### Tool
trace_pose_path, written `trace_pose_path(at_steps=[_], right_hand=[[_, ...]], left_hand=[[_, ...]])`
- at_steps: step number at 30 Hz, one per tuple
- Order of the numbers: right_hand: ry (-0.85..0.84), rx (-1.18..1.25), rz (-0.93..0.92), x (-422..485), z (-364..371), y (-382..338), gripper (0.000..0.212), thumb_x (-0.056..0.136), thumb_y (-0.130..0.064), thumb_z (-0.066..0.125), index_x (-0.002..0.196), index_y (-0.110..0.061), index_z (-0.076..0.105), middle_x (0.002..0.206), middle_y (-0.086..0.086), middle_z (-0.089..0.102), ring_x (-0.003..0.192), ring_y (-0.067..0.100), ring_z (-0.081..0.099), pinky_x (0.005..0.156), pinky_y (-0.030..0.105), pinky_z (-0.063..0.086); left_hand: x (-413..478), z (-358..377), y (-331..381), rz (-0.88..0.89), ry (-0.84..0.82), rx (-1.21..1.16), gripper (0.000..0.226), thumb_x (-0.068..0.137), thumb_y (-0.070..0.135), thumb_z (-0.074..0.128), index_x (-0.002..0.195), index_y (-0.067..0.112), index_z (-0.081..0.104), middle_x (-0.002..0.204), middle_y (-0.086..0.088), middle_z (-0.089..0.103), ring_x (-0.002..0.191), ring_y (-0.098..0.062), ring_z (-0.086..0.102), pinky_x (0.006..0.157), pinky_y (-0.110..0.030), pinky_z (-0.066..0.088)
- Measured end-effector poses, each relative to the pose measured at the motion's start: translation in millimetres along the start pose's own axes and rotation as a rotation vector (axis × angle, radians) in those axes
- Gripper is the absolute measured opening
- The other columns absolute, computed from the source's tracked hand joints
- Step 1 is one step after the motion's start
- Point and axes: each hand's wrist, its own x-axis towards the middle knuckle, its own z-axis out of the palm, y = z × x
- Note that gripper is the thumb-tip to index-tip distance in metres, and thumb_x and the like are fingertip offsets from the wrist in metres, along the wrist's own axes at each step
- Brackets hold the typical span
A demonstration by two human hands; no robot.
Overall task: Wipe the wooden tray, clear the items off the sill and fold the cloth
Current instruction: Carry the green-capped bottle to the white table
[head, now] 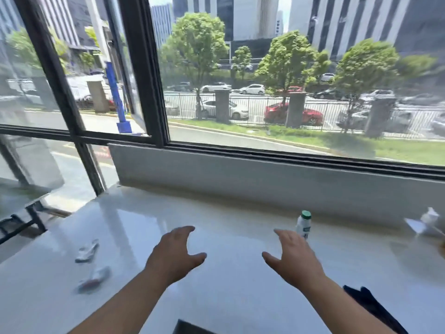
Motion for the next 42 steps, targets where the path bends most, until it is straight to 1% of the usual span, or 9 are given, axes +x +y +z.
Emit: trace_pose_path(at_steps=[7,14,19,21,23,25,28,33,42], right_hand=[[-0.066,0.105,0.183,63.8,2.8,150.5,0.081,0.084,-0.068,0.057,0.154,-0.034,0.037,0.158,-0.008,0.043,0.141,0.019,0.039,0.114,0.035,0.036],[-0.149,0.092,0.315,148.4,8.9,266.4,0.094,0.086,-0.069,0.060,0.162,-0.028,0.024,0.167,-0.004,0.031,0.153,0.021,0.026,0.121,0.038,0.031],[-0.296,0.274,0.429,183.6,53.0,301.8,0.076,0.091,-0.054,0.058,0.158,-0.033,0.031,0.162,-0.003,0.038,0.142,0.023,0.043,0.106,0.037,0.045],[-0.374,0.474,0.544,191.9,74.7,307.0,0.071,0.091,-0.046,0.060,0.156,-0.037,0.035,0.159,-0.002,0.043,0.131,0.020,0.054,0.092,0.032,0.048],[-0.439,0.711,0.679,200.2,93.3,308.4,0.070,0.092,-0.035,0.062,0.157,-0.036,0.037,0.157,0.003,0.046,0.117,0.018,0.061,0.083,0.029,0.050],[-0.478,0.915,0.790,208.7,106.7,308.3,0.071,0.092,-0.026,0.062,0.159,-0.034,0.037,0.152,0.005,0.049,0.101,0.020,0.063,0.086,0.035,0.054],[-0.518,1.071,0.853,219.7,114.5,304.7,0.069,0.094,-0.022,0.059,0.157,-0.037,0.036,0.139,-0.002,0.055,0.095,0.019,0.070,0.094,0.038,0.058],[-0.552,1.116,0.823,228.9,103.3,277.5,0.059,0.100,-0.026,0.051,0.156,-0.039,0.037,0.130,-0.008,0.061,0.107,0.020,0.071,0.094,0.037,0.059],[-0.763,1.049,0.603,222.6,107.7,141.0,0.052,0.103,-0.025,0.052,0.153,-0.034,0.044,0.135,-0.002,0.063,0.112,0.025,0.068,0.105,0.043,0.055]], left_hand=[[105.0,122.0,118.8,0.049,-0.208,0.109,0.087,0.079,0.063,0.066,0.156,0.038,0.035,0.163,0.014,0.037,0.147,-0.014,0.035,0.110,-0.039,0.044],[220.3,211.7,228.0,0.105,-0.299,0.170,0.087,0.079,0.064,0.067,0.156,0.038,0.035,0.162,0.015,0.039,0.147,-0.014,0.035,0.108,-0.038,0.045],[280.1,278.7,259.8,0.100,-0.387,0.166,0.092,0.074,0.064,0.070,0.155,0.037,0.036,0.159,0.014,0.043,0.143,-0.015,0.041,0.102,-0.036,0.048],[293.3,304.6,264.4,0.074,-0.417,0.110,0.094,0.072,0.064,0.074,0.154,0.038,0.037,0.154,0.014,0.048,0.137,-0.015,0.047,0.097,-0.033,0.049],[300.3,326.1,267.3,0.037,-0.435,-0.021,0.087,0.069,0.062,0.080,0.146,0.042,0.044,0.136,0.021,0.057,0.117,-0.006,0.058,0.082,-0.024,0.048],[305.2,342.4,269.1,-0.003,-0.420,-0.140,0.075,0.069,0.057,0.083,0.135,0.045,0.050,0.118,0.026,0.061,0.101,-0.003,0.063,0.072,-0.021,0.047],[312.2,355.7,269.8,-0.048,-0.352,-0.198,0.059,0.076,0.050,0.080,0.128,0.045,0.054,0.113,0.022,0.066,0.102,-0.010,0.064,0.078,-0.030,0.051],[309.5,340.7,257.5,-0.083,-0.303,-0.237,0.048,0.075,0.054,0.080,0.116,0.044,0.057,0.100,0.022,0.067,0.092,0.001,0.062,0.066,-0.024,0.044],[257.3,237.0,155.9,-0.247,-0.123,-0.320,0.052,0.073,0.057,0.079,0.119,0.048,0.057,0.103,0.024,0.067,0.095,0.005,0.062,0.069,-0.020,0.046]])
